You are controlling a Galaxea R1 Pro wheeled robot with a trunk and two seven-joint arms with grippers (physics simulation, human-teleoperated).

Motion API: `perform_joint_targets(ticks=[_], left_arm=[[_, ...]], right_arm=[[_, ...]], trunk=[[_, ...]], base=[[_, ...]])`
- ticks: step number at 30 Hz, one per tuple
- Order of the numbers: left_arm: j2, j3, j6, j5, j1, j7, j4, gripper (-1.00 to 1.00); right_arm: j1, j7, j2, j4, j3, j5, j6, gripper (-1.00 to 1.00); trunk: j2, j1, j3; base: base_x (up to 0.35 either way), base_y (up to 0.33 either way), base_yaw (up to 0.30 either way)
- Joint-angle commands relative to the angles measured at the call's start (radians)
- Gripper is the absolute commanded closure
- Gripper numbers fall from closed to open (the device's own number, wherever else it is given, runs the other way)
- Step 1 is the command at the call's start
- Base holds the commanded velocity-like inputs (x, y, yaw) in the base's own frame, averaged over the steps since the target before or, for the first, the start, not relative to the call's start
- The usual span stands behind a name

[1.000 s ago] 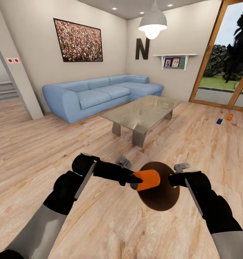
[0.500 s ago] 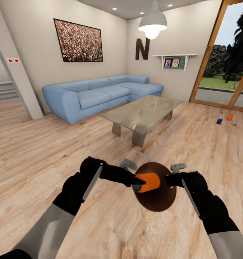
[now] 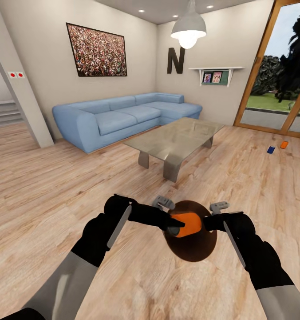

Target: Put the three can of soda from the living room inside the tash can in the kitchen.

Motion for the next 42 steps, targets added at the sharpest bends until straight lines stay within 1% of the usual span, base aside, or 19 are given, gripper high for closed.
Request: perform_joint_targets(ticks=[1, 3, 5, 6, 7, 9, 10, 11, 13, 16, 19, 20, 21, 23, 26, 29, 34, 37, 42], left_arm=[[-0.002, 0.000, 0.007, 0.020, -0.001, 0.026, 0.002, 1.00], [-0.006, 0.000, 0.005, 0.055, -0.001, 0.083, 0.011, 1.00], [-0.006, 0.000, 0.002, 0.079, -0.001, 0.112, 0.014, 1.00], [-0.007, 0.000, -0.005, 0.105, -0.001, 0.141, 0.017, 1.00], [-0.007, 0.000, -0.007, 0.118, -0.001, 0.156, 0.018, 1.00], [-0.007, 0.000, -0.014, 0.163, -0.001, 0.210, 0.022, 1.00], [-0.008, 0.000, -0.015, 0.174, -0.001, 0.222, 0.022, 1.00], [-0.008, 0.000, -0.016, 0.195, -0.001, 0.241, 0.023, 1.00], [-0.008, 0.000, -0.018, 0.226, -0.001, 0.270, 0.023, 1.00], [-0.008, 0.000, -0.019, 0.258, -0.001, 0.299, 0.024, 1.00], [-0.009, 0.000, -0.021, 0.347, -0.001, 0.361, 0.025, 1.00], [-0.009, 0.000, -0.021, 0.361, -0.001, 0.373, 0.025, 1.00], [-0.009, 0.000, -0.025, 0.386, 0.001, 0.396, 0.026, 1.00], [-0.009, 0.000, -0.036, 0.417, 0.006, 0.424, 0.029, 1.00], [-0.009, -0.009, -0.044, 0.442, 0.011, 0.443, 0.049, 1.00], [-0.009, -0.015, -0.046, 0.450, 0.017, 0.449, 0.063, 1.00], [-0.009, -0.019, -0.048, 0.454, 0.034, 0.452, 0.085, 1.00], [-0.009, -0.021, -0.049, 0.454, 0.061, 0.453, 0.094, 1.00], [-0.009, -0.021, -0.054, 0.454, 0.071, 0.454, 0.107, 1.00]], right_arm=[[-0.001, 0.009, 0.000, -0.001, 0.002, -0.002, 0.004, 1.00], [-0.001, 0.009, 0.000, -0.001, 0.002, -0.002, 0.004, 1.00], [-0.001, 0.009, 0.000, -0.001, 0.002, -0.002, 0.004, 1.00], [-0.001, 0.009, 0.000, -0.001, 0.002, -0.002, 0.004, 1.00], [-0.001, 0.009, 0.000, -0.001, 0.002, -0.002, 0.004, 1.00], [-0.001, 0.009, 0.000, -0.001, 0.002, -0.002, 0.004, 1.00], [-0.001, 0.009, 0.000, -0.001, 0.002, -0.002, 0.004, 1.00], [-0.001, 0.009, 0.000, -0.001, 0.002, -0.002, 0.004, 1.00], [-0.001, 0.009, 0.000, -0.001, 0.002, -0.002, 0.004, 1.00], [-0.001, 0.009, 0.000, -0.001, 0.002, -0.002, 0.004, 1.00], [-0.001, 0.009, 0.002, -0.001, 0.002, -0.002, 0.004, 1.00], [-0.001, 0.009, 0.003, -0.001, 0.002, -0.002, 0.004, 1.00], [-0.001, 0.009, 0.005, 0.000, 0.002, -0.002, 0.004, 1.00], [-0.001, 0.009, 0.008, 0.000, 0.002, -0.002, 0.004, 1.00], [-0.001, 0.009, 0.010, 0.009, 0.002, -0.002, 0.004, 1.00], [-0.001, 0.009, 0.009, 0.013, 0.001, -0.002, 0.004, 1.00], [-0.002, 0.008, 0.009, 0.015, -0.001, -0.002, 0.004, 1.00], [-0.011, 0.007, 0.009, 0.016, -0.002, -0.002, 0.004, 1.00], [-0.019, 0.007, 0.009, 0.016, -0.003, -0.002, 0.004, 1.00]], trunk=[[0.000, 0.000, -0.001], [0.000, 0.000, -0.001], [0.000, 0.000, -0.001], [0.000, 0.000, -0.001], [0.000, 0.000, -0.001], [0.000, 0.000, -0.001], [0.000, 0.000, -0.001], [0.000, 0.000, -0.001], [0.000, 0.000, -0.001], [0.000, 0.000, -0.001], [0.000, 0.000, -0.001], [0.000, 0.000, -0.001], [0.000, 0.000, -0.001], [0.000, 0.000, -0.001], [0.000, 0.000, -0.001], [0.000, 0.000, -0.001], [0.000, 0.000, -0.001], [0.000, 0.000, -0.001], [0.000, 0.000, -0.001]], base=[[0.000, 0.000, 0.000], [0.000, 0.000, 0.000], [0.000, 0.000, 0.000], [0.000, 0.000, 0.000], [0.000, 0.000, 0.000], [0.000, 0.000, 0.000], [0.000, 0.000, 0.000], [0.000, 0.000, 0.000], [0.000, 0.000, 0.000], [0.000, 0.000, 0.000], [0.000, 0.000, 0.000], [0.000, 0.000, 0.000], [0.000, 0.000, 0.000], [0.000, 0.000, 0.000], [0.000, 0.000, 0.000], [0.000, 0.000, 0.000], [0.000, 0.000, 0.000], [0.000, 0.000, 0.000], [0.000, 0.000, 0.000]])
